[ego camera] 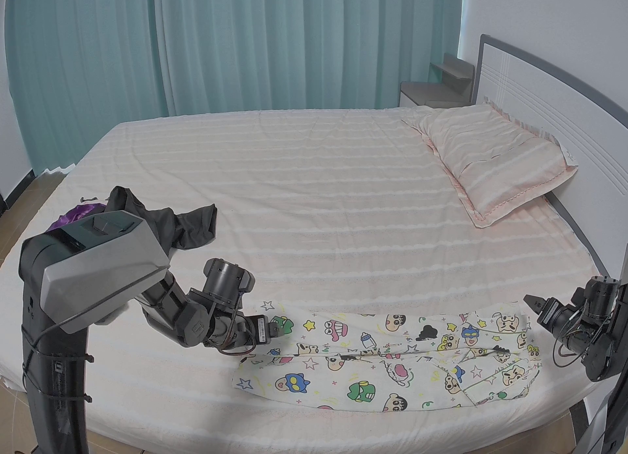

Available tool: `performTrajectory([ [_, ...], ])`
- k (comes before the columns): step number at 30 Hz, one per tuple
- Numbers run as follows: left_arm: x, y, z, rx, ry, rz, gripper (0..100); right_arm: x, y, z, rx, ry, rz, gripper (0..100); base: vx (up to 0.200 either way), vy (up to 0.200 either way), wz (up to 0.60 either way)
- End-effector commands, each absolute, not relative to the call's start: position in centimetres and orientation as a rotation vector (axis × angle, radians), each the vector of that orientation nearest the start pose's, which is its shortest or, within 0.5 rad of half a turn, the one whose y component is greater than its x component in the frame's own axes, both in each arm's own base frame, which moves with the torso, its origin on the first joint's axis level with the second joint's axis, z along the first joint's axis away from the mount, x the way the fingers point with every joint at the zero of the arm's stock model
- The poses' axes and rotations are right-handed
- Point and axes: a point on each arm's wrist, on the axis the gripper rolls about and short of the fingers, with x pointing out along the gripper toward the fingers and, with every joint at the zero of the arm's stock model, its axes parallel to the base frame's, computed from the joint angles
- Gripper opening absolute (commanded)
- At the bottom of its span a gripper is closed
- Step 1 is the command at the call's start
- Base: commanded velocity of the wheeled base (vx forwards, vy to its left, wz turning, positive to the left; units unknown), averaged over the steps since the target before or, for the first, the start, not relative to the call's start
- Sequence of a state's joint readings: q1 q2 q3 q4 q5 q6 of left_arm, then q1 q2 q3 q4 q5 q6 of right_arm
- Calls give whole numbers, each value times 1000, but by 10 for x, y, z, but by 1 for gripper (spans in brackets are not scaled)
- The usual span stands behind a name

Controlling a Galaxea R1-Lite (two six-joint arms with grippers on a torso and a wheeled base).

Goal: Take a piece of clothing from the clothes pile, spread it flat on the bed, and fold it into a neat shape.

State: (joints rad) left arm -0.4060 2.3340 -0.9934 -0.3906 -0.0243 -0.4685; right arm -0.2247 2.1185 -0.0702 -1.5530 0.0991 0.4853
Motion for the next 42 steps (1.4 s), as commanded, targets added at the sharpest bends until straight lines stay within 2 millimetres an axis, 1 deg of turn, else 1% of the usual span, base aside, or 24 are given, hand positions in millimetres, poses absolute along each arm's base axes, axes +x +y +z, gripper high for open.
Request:
performTrajectory([
  [1,350,-156,-32,-206,1027,-175,100,228,-50,18,554,441,-237,100,0,0,0],
  [7,345,-167,-34,-174,1032,-210,100,229,-50,18,555,439,-238,100,0,0,0],
  [10,345,-168,-35,-165,1032,-216,100,229,-50,19,557,437,-238,100,0,0,0],
  [14,345,-169,-40,-138,1039,-228,100,229,-50,19,557,436,-238,100,0,0,0],
  [22,345,-170,-40,-130,1054,-227,100,229,-51,19,559,435,-239,100,0,0,0],
  [23,345,-170,-40,-129,1056,-226,0,229,-51,19,559,433,-241,100,0,0,0],
  [38,345,-169,-38,-129,1059,-224,0,230,-52,19,559,428,-242,100,0,0,0],
  [42,345,-167,-28,-143,1041,-220,0,230,-52,19,561,428,-243,100,0,0,0],
])
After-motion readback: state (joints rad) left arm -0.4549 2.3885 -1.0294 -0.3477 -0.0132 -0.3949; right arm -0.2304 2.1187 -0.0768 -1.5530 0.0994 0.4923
